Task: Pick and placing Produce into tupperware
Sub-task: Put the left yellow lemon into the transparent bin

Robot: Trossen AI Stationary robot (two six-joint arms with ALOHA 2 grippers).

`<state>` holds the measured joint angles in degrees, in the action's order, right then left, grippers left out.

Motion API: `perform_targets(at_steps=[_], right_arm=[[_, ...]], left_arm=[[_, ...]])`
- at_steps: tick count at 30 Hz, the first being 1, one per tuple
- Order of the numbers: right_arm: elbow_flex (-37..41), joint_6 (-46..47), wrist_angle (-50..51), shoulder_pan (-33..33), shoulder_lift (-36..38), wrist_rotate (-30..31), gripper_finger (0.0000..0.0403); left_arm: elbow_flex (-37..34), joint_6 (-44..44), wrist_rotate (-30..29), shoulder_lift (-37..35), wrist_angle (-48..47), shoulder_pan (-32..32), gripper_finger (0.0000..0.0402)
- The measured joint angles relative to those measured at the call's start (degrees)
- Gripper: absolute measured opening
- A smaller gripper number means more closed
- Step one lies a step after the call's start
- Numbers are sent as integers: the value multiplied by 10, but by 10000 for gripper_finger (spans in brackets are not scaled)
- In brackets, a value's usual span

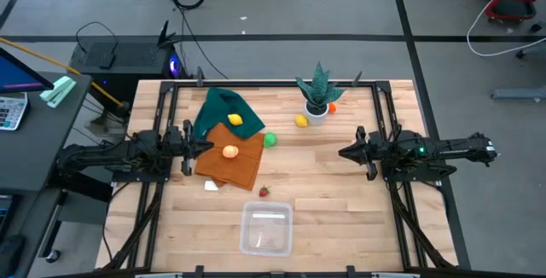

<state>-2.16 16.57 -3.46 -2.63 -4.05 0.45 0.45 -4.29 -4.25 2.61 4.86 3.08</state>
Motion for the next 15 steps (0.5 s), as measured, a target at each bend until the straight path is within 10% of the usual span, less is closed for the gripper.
perform_targets(at_steps=[15], right_arm=[[-1, 47, -281, 0, 0, 190, 1]], left_arm=[[0, 23, -6, 0, 95, 0, 30]])
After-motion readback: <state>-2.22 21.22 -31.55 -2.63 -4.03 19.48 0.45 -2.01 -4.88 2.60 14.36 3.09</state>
